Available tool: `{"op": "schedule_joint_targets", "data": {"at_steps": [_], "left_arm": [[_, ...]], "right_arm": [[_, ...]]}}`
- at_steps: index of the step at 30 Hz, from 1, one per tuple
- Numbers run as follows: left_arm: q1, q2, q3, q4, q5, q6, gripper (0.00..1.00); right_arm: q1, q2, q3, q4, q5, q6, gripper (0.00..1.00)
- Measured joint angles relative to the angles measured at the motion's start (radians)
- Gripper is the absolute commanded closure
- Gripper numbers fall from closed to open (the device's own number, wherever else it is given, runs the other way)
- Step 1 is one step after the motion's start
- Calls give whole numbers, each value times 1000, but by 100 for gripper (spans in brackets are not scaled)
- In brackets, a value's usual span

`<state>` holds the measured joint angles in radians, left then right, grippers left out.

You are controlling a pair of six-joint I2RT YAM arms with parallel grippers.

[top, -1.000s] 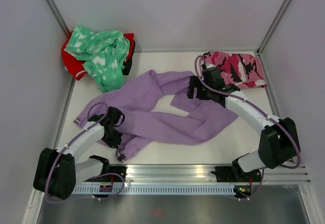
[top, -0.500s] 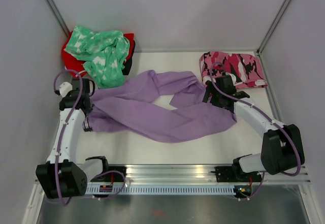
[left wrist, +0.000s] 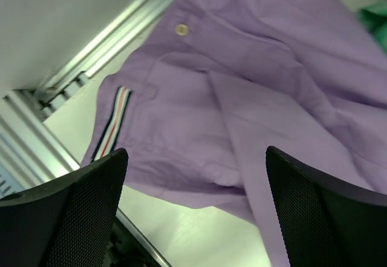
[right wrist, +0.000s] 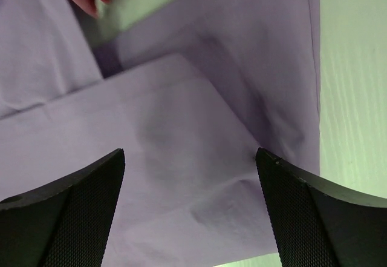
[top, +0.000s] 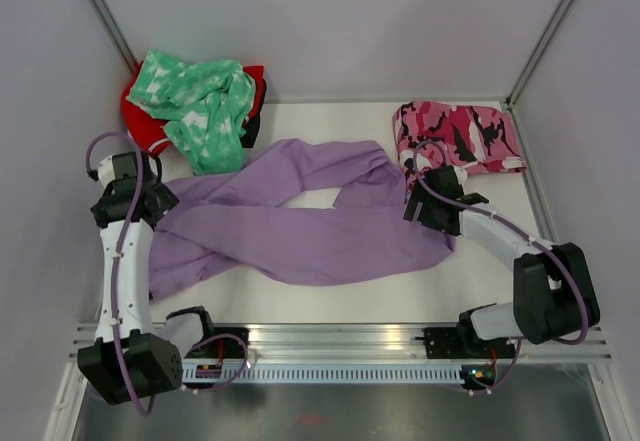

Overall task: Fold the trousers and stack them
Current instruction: Flatten the trousers out

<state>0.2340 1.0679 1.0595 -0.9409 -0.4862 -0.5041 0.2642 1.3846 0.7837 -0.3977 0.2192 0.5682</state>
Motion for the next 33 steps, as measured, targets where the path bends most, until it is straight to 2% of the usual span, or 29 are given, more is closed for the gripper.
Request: {"op": "schedule_joint_targets", "data": {"at_steps": [3,5,6,9,12,14,17,20,23,24,25,26,27,29,30,33], "left_arm": [[-6,-18,78,-4,129,30,2],[-66,-30,122,18,215,36,4],[-136,-34,133,36,246,35,6],[-465,-6,136,113,288,30,7],[-717,108,133,184,327,22,7],[-810,186,121,230,334,21,7],[-933,287,87,327,347,23,7],[-1011,382,87,407,364,26,6],[-1051,512,116,490,382,31,6],[-1063,555,125,511,385,33,6],[-1075,591,130,529,385,35,5],[-1087,620,131,540,383,35,6],[-1104,646,131,545,381,35,5],[-1135,679,130,547,372,35,8],[-1151,692,123,549,364,32,9],[-1169,695,75,555,352,13,12]], "right_arm": [[0,8,-57,6,-4,13,14],[0,18,-89,16,-4,21,27],[0,31,-95,23,-3,27,50],[0,66,-84,39,28,21,100],[-3,84,-64,37,38,42,100],[-3,59,-62,0,42,52,100],[-3,-80,-63,-108,42,76,100],[0,-339,-34,-272,37,111,100],[8,-523,66,-409,0,126,100],[9,-562,113,-457,-24,126,95],[12,-593,159,-497,-43,125,79],[15,-611,196,-531,-60,126,57],[16,-620,227,-568,-69,123,24],[16,-620,241,-630,-62,105,9],[16,-612,234,-665,-60,102,5],[16,-560,219,-718,-65,92,5]]}}
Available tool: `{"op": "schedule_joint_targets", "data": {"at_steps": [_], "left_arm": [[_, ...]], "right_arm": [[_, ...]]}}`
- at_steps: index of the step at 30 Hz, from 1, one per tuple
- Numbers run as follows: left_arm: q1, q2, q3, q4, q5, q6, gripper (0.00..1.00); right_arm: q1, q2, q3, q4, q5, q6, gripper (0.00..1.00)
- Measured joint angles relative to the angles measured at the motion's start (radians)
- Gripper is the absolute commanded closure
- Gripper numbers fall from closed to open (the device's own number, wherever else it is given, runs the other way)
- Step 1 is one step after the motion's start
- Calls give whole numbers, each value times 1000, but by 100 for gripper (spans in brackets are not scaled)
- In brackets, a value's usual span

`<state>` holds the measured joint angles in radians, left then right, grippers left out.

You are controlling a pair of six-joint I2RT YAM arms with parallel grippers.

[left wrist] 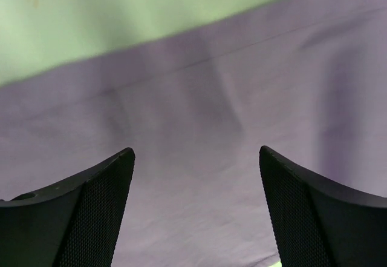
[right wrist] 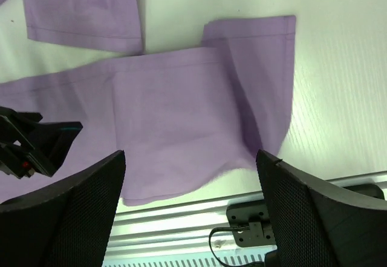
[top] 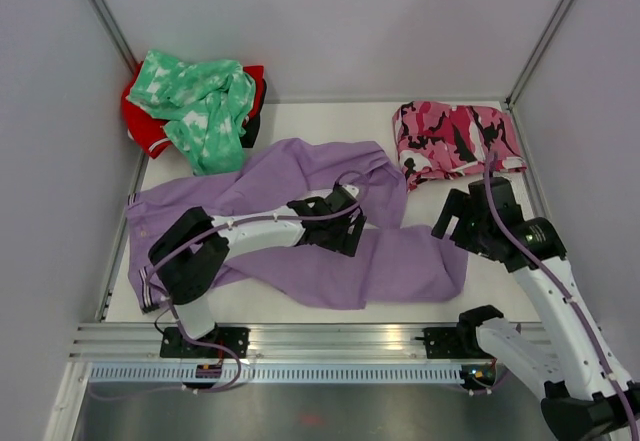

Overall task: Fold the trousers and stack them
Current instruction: Flatten the trousers out

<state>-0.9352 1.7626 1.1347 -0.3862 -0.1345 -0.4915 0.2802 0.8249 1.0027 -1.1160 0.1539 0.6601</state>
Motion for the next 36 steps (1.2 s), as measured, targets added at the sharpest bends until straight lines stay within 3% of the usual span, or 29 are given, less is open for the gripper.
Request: {"op": "schedule_joint_targets", "data": {"at_steps": [4,6,9,10,13,14,17,19,21,22,24,25,27,28,29,30,31,33,36], "left_arm": [[6,-20,-113,8,-56,-63,23],[6,-52,-160,18,-80,-100,34],[8,-96,-220,44,-111,-150,62],[10,-111,-243,54,-120,-167,78],[14,-138,-284,71,-134,-201,96],[15,-144,-291,76,-135,-209,97],[15,-180,-336,105,-116,-228,96],[14,-230,-384,119,-80,-231,89],[13,-278,-421,100,-42,-230,72],[10,-313,-438,75,-26,-231,54],[8,-367,-448,26,-16,-231,40],[7,-405,-447,-1,-18,-231,26],[7,-470,-438,-43,-33,-230,16],[9,-500,-420,-76,-49,-232,12],[17,-523,-397,-101,-64,-231,12],[30,-539,-369,-124,-77,-232,12],[54,-548,-341,-142,-83,-231,12],[139,-556,-305,-150,-85,-229,12],[357,-560,-296,-150,-66,-214,11]], "right_arm": [[-1,117,36,37,-3,-34,5],[-1,198,85,97,0,-71,7],[-1,330,119,257,-5,-125,9],[-1,387,122,318,-11,-143,11],[-1,579,124,496,-36,-183,14],[-1,628,124,537,-42,-188,15],[0,797,127,642,-51,-208,16],[-1,892,127,683,-48,-221,17],[-1,958,127,711,-42,-233,19],[-1,982,127,723,-40,-240,20],[-1,1010,133,739,-29,-251,27],[-1,1015,137,757,-34,-255,30],[0,1028,141,789,-40,-262,44],[0,1032,142,803,-44,-263,51],[0,1036,142,816,-50,-263,77],[2,1039,142,824,-53,-265,94],[2,1043,143,825,-60,-262,100],[4,1045,148,822,-66,-258,100],[24,1024,163,784,-40,-278,100]]}}
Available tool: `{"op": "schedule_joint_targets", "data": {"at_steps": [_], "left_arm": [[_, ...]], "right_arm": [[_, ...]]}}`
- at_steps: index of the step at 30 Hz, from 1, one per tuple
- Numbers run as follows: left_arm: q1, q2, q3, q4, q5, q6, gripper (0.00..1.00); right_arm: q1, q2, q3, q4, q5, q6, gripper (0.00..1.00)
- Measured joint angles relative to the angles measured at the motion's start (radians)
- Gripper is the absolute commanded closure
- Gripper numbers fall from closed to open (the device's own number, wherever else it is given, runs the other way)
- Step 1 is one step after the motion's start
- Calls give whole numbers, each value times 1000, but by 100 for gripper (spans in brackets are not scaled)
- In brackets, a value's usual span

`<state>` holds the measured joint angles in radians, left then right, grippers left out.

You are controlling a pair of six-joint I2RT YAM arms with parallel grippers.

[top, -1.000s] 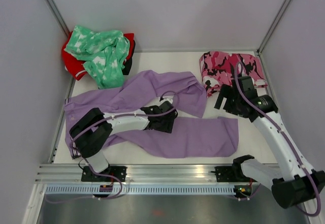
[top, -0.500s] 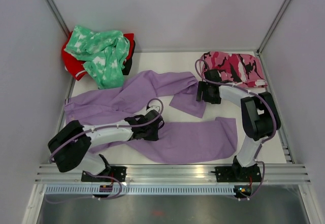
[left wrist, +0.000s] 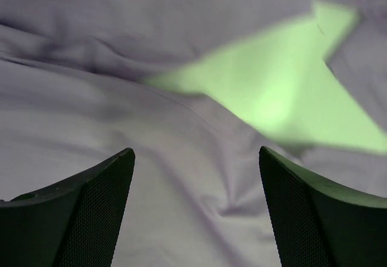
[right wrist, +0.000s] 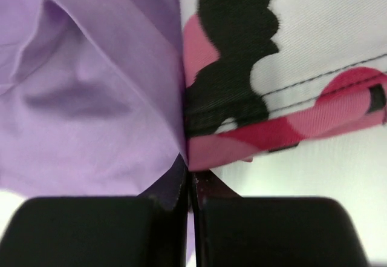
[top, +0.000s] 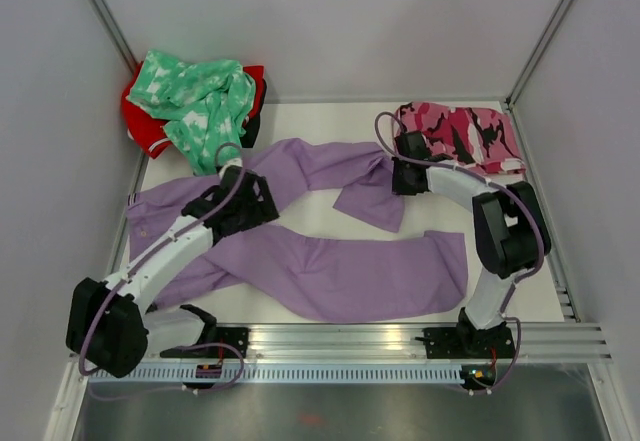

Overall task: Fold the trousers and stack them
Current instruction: Flatten the trousers out

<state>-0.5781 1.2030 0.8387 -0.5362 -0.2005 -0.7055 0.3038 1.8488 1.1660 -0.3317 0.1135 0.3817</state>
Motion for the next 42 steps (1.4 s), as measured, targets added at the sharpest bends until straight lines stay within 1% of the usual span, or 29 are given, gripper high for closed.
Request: {"op": "schedule_joint_targets", "data": {"at_steps": [3,6,8,11,13,15,18,21,24,25,27,28,29,30,31,33,35,38,40,42], "left_arm": [[217,6,3,0,21,29,11],[347,49,36,3,50,57,11],[392,79,53,19,73,71,11],[438,116,64,39,107,87,11],[458,137,64,45,129,97,11],[471,155,64,46,145,103,11],[479,177,64,51,171,108,11],[478,177,65,53,185,117,11],[479,173,64,52,183,127,11],[479,170,65,52,182,129,11],[479,163,65,52,180,134,11],[479,159,65,52,181,136,11],[479,158,65,52,181,139,11],[479,157,66,52,182,143,11],[479,157,66,52,183,146,11],[479,158,67,50,188,151,11],[479,159,79,42,203,156,11],[479,164,103,41,211,165,11],[479,164,112,42,214,170,11],[479,164,113,43,222,173,11]], "right_arm": [[48,-100,27,-76,54,-45,100],[93,-276,88,-143,110,-102,100],[111,-396,138,-160,142,-142,100],[119,-591,190,-140,249,-240,100],[116,-700,177,-122,315,-327,100],[113,-774,137,-114,358,-381,100],[111,-798,48,-116,373,-417,100],[111,-739,-64,-130,328,-409,100],[111,-649,-172,-192,272,-386,100],[111,-623,-193,-227,254,-378,86],[113,-585,-203,-307,217,-353,51],[113,-577,-201,-340,195,-341,16],[114,-575,-192,-374,168,-330,7],[114,-575,-167,-420,145,-326,2],[114,-575,-125,-467,128,-318,2],[117,-575,-16,-503,124,-305,2],[116,-585,100,-466,148,-295,2],[73,-599,199,-366,183,-286,2],[17,-561,241,-307,212,-275,2],[-39,-487,269,-250,233,-261,2]]}}
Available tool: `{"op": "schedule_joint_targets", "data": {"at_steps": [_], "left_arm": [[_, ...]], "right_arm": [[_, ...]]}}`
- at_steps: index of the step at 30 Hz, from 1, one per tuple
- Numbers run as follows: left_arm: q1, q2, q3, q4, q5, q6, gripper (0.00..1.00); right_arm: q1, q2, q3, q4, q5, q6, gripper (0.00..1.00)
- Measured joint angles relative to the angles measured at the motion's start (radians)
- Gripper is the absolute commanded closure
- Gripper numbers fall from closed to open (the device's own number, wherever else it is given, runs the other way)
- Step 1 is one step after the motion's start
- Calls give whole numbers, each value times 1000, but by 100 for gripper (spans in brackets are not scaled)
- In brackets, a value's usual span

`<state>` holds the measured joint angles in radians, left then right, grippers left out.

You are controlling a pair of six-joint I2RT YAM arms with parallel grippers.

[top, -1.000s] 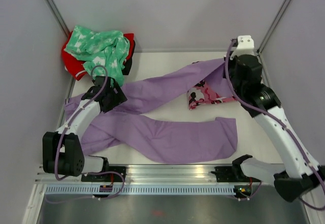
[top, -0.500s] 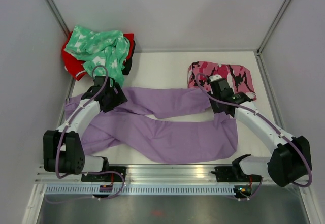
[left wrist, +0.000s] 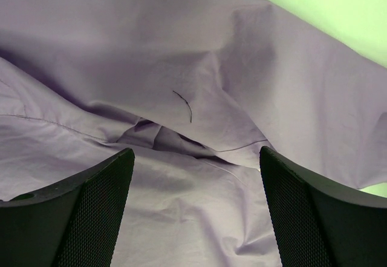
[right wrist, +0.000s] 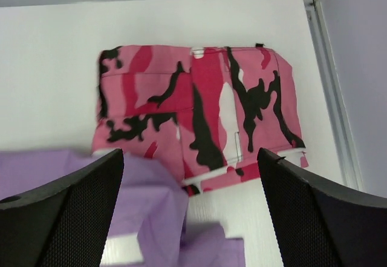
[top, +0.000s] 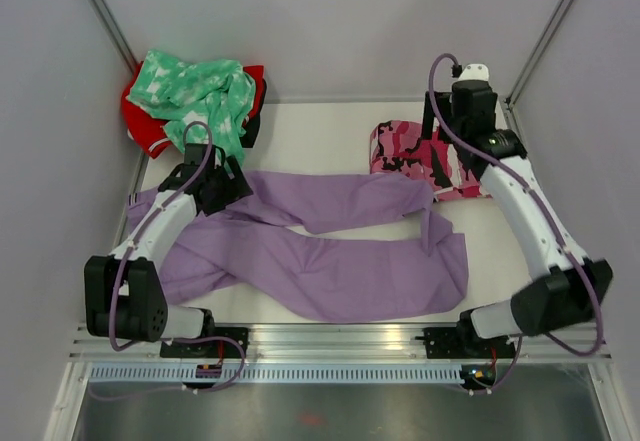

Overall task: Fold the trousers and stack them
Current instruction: Flatten the trousers out

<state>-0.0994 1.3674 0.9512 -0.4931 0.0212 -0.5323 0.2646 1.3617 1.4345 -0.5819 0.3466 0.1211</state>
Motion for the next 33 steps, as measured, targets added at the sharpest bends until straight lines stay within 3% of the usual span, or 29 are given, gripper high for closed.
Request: {"op": "schedule_joint_targets", "data": {"at_steps": [7,17,21,33], "left_arm": [[0,11,0,-3,29,2,11],[0,-1,0,-37,64,3,10],[0,-19,0,-64,66,4,9],[0,-39,32,-141,40,14,9]], "right_arm": [[-182,458,-47,158,-87,70,2],[-206,649,-46,240,-173,76,2],[-233,732,40,260,-185,72,2],[-364,1032,508,198,-202,52,2]]}}
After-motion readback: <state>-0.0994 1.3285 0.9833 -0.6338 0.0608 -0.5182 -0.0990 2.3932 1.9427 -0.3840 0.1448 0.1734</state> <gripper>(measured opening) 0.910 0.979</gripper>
